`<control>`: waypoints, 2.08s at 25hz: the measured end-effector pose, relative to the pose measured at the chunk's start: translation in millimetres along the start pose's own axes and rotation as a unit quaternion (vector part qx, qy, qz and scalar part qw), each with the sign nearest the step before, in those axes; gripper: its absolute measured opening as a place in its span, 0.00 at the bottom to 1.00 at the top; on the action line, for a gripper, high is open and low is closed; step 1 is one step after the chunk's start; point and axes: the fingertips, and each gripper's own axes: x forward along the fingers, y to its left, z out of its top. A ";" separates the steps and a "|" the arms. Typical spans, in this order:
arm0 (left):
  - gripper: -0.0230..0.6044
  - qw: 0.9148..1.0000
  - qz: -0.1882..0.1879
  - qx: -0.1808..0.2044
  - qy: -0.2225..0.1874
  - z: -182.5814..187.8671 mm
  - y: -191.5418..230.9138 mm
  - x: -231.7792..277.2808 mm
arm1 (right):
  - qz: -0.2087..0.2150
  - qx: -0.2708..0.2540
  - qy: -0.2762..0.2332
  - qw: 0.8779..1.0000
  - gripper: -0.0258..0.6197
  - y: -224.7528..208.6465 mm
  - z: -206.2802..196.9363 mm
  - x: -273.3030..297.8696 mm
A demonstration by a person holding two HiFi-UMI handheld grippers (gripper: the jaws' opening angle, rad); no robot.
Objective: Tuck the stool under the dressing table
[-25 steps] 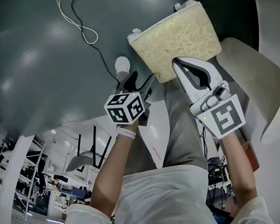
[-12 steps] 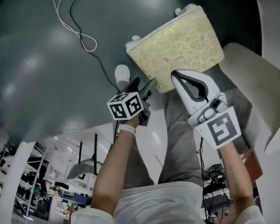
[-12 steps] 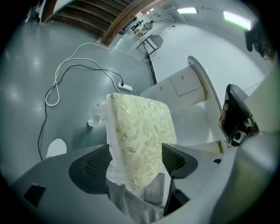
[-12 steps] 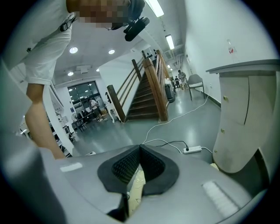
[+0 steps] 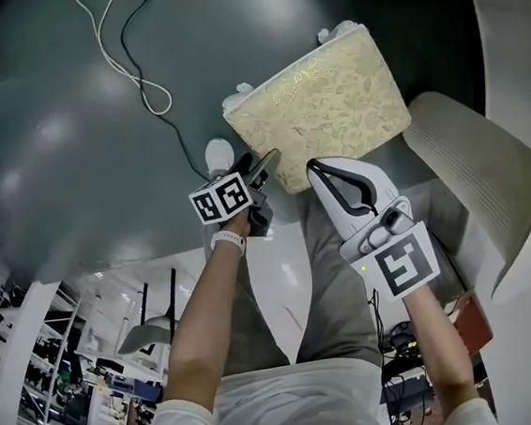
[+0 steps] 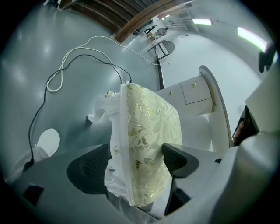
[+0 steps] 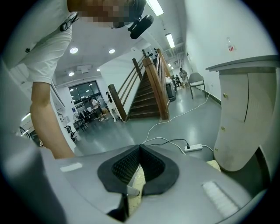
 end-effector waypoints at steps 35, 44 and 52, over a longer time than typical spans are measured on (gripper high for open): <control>0.55 0.997 -0.078 -0.010 0.003 -1.2 -10.3 18.3 | -0.027 0.031 -0.016 0.999 0.06 1.8 -27.2 -12.1; 0.55 0.996 -0.089 -0.005 0.013 -2.0 -13.5 26.0 | -0.065 0.042 -0.025 0.997 0.06 12.9 -44.0 -13.5; 0.56 0.996 -0.091 0.011 0.001 35.3 -108.1 111.8 | -0.087 0.053 -0.044 0.994 0.06 -89.1 -5.1 -53.6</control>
